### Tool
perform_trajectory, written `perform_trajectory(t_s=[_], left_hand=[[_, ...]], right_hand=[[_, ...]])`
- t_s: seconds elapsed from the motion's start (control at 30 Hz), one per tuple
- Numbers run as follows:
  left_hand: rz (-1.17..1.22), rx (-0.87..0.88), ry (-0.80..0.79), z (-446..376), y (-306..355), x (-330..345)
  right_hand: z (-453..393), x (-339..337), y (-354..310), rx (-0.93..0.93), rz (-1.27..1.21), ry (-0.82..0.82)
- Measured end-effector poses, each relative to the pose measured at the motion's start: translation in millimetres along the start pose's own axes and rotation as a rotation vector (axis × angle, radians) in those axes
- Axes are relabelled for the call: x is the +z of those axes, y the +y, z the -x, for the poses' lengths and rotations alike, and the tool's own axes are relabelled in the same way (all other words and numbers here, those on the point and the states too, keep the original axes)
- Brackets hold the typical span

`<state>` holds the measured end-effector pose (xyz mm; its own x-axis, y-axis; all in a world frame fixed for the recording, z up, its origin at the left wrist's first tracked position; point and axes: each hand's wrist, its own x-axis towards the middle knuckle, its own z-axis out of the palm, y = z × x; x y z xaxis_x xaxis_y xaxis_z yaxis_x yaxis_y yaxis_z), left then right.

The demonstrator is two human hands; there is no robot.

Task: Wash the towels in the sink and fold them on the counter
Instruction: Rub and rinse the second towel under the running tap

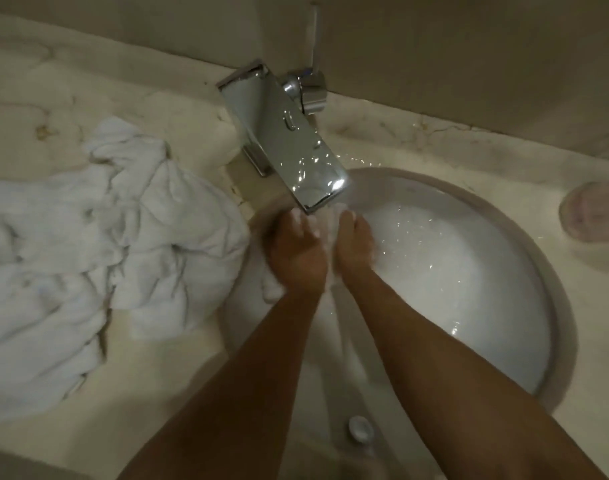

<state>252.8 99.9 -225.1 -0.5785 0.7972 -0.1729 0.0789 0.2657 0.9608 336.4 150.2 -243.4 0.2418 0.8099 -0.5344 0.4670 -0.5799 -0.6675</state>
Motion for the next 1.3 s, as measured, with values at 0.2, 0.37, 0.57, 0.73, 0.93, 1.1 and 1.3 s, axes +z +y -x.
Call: perform_trajectory(t_s=[0.2,0.37,0.57,0.73,0.93,1.1,1.3], left_hand=[[-0.506,0.196,-0.269,38.7,32.8,-57.1],[-0.536,0.151,-0.099,71.0,47.9,-71.7],[-0.314,-0.264,0.104,82.5,99.8,-76.5],[-0.070,-0.443,-0.504,74.2,132.5,-93.3],[0.050,-0.132,-0.577,70.0,183.6,-105.8],[0.242,0.039,-0.554,90.8,242.5,-77.8],[0.688,-0.121,-0.666,95.6,254.5,-79.9]], right_hand=[[71.8,-65.6,7.3,-0.017,-0.416,-0.155],[109.0,-115.5,16.0,-0.206,-0.420,-0.264],[122.8,-149.3,-15.1,-0.104,-0.436,-0.335],[139.4,-163.8,-46.3,-0.132,-0.332,-0.366],[161.3,-181.1,-86.8,-0.299,-0.360,-0.318],[195.5,-165.7,-112.2,-0.268,-0.779,-0.562],[204.9,-178.3,-138.7,-0.484,-0.476,-0.162]])
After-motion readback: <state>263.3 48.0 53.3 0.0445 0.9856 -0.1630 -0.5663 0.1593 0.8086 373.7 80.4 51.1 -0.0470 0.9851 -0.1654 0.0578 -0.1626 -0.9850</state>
